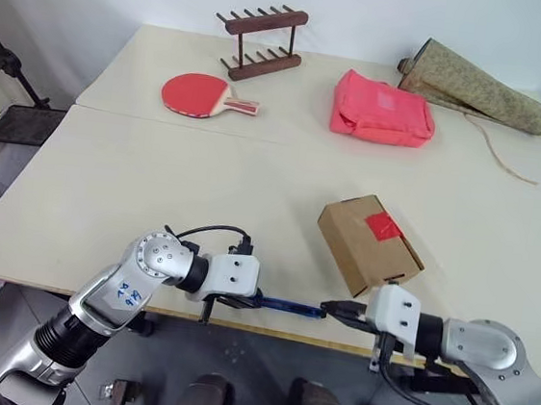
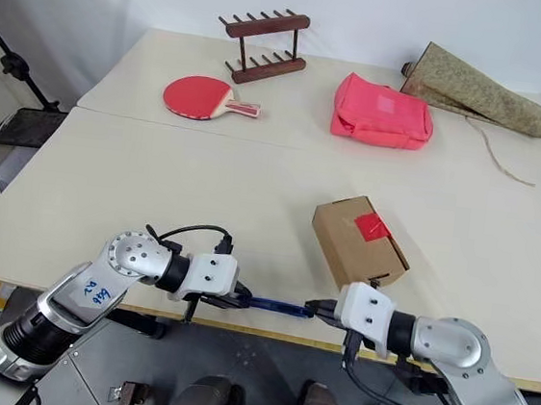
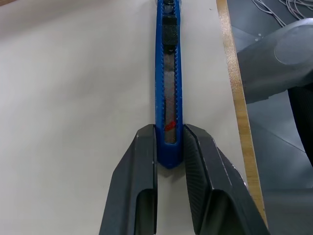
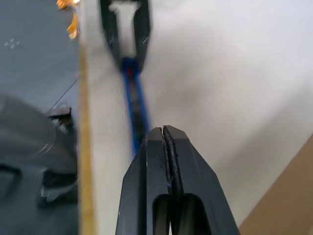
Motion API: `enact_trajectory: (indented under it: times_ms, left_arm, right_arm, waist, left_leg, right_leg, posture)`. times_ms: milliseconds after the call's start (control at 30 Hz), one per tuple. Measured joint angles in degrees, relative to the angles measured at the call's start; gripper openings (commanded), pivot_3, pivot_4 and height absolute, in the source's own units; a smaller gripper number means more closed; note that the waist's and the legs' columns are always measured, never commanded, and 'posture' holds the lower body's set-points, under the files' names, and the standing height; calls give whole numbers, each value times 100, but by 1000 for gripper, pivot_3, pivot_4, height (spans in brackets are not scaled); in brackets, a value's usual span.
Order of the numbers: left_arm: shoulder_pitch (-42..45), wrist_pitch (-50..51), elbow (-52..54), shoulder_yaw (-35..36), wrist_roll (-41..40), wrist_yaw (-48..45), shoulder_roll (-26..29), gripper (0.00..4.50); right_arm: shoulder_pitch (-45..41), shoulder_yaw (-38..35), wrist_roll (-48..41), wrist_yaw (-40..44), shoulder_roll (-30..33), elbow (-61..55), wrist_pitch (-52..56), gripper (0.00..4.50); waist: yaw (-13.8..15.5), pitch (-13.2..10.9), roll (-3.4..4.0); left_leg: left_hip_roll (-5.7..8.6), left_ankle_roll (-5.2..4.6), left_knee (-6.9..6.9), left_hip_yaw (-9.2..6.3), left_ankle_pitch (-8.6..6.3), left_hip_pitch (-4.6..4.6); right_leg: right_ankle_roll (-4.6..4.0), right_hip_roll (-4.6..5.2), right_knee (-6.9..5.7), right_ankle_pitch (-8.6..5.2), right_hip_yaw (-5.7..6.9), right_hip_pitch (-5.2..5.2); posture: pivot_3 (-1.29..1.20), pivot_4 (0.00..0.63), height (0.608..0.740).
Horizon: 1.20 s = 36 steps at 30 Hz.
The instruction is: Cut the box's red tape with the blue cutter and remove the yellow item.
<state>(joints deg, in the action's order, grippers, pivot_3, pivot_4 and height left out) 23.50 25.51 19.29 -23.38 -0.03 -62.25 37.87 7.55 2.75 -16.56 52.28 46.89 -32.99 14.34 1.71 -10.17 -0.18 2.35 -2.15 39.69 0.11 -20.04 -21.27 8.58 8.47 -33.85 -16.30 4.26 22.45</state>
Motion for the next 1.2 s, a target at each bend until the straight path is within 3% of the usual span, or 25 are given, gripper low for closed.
enact_trajectory:
  times_ms: [133, 367, 567, 833, 1200]
  left_arm:
    - [21, 19, -9, -34, 0, 0, -50, 415]
    - [71, 123, -12, -80, 4, 8, -89, 415]
    - [96, 203, -7, -100, 4, 7, -105, 415]
    - [123, 255, 4, -143, -30, -50, -101, 415]
    - [343, 687, 52, -358, -187, -284, -100, 415]
  right_arm:
    - [296, 161, 160, -244, 154, -111, 825, 44]
    - [-64, 384, 263, -641, -236, -154, 1355, 44]
    - [-36, 365, 247, -631, -233, -234, 1469, 44]
    - [59, 32, -434, -144, -188, -481, 1237, 44]
    - [-135, 324, -137, -501, -148, -367, 1687, 44]
  waist:
    - [-4, 0, 1]
    - [-19, -3, 6]
    - [-15, -3, 6]
    - [-11, -3, 6]
    - [-9, -2, 7]
  left_leg:
    - [-2, 0, 3, 3, 0, 0]
    - [-7, 6, 1, 0, 1, 2]
    - [-6, 6, 1, 0, 1, 2]
    - [-6, 5, 1, 0, 0, 3]
    - [-3, 5, 1, 0, 0, 2]
  right_leg:
    - [0, 1, 1, 0, -2, 0]
    - [-2, -1, -3, -1, -2, 5]
    - [-2, -2, -2, -1, -1, 3]
    - [-2, -2, -2, -1, -1, 1]
    - [-2, -2, -2, -1, -2, 1]
  posture:
    - [0, 150, 740]
    - [0, 150, 740]
    - [0, 150, 740]
    - [0, 150, 740]
    - [0, 150, 740]
